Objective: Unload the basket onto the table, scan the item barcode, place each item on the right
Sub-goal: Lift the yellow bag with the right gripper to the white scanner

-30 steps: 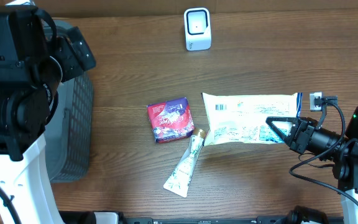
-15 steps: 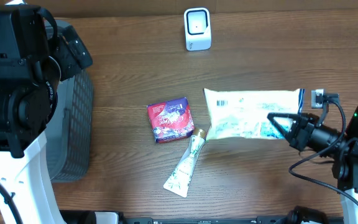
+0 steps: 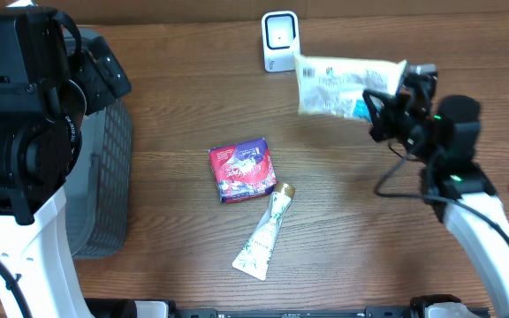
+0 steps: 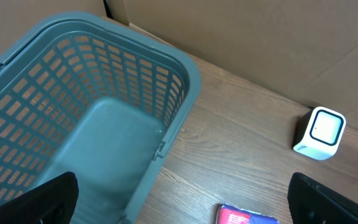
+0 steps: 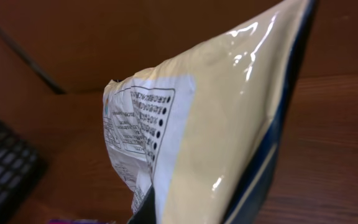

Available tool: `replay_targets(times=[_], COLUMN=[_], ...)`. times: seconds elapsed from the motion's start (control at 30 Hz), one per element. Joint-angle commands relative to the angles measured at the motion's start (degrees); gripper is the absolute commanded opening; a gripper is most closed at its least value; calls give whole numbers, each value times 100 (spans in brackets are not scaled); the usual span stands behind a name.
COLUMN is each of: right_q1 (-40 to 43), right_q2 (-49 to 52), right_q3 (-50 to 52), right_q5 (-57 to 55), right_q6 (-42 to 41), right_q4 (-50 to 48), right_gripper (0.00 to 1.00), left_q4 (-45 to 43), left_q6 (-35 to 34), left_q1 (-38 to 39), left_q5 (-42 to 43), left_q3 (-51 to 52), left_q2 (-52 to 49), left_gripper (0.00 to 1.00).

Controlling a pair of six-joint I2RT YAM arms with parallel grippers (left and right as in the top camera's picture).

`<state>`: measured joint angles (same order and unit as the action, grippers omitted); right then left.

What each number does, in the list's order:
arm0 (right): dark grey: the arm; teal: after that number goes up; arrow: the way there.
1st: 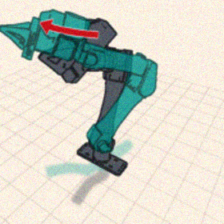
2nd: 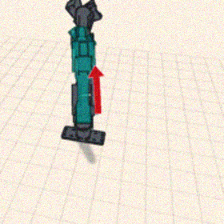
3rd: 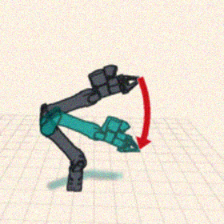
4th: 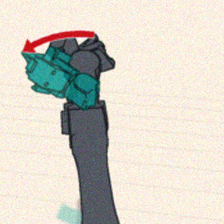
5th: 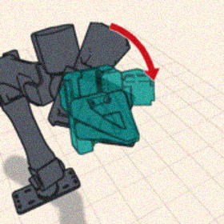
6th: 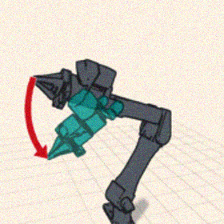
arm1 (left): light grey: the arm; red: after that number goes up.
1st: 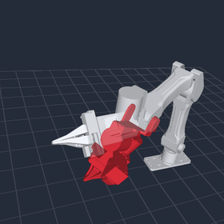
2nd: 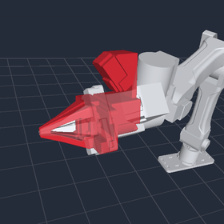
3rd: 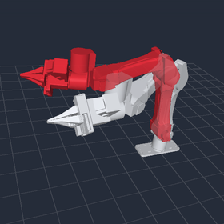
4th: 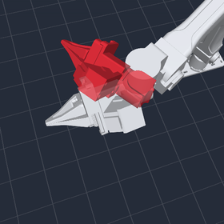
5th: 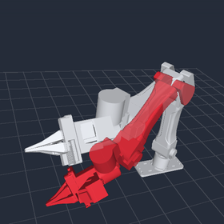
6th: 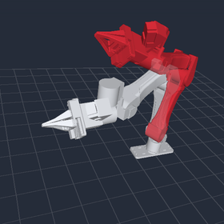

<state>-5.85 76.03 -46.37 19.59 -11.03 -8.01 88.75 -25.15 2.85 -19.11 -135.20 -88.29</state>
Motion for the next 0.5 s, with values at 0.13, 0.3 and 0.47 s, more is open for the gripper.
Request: replay_targets(times=[0.13, 0.3, 0.47], right_q1=[-599, -1097, -1530], right_q2=[1145, 1843, 2490], right_q3=[-1117, -1869, -2157], right_q5=[-2192, -3294, -3978], right_q6=[953, 2695, 4459], right_q4=[-776, -1102, -1622], right_gripper=[4, 4, 4], left_q4=[-7, -7, -7], left_q6=[-61, -61, -61], left_q1=[-26, -26, -26], left_q5=[-76, -76, -76], left_q3=[-28, -28, -28], left_q2=[-33, -33, -33], left_gripper=[100, 100, 100])
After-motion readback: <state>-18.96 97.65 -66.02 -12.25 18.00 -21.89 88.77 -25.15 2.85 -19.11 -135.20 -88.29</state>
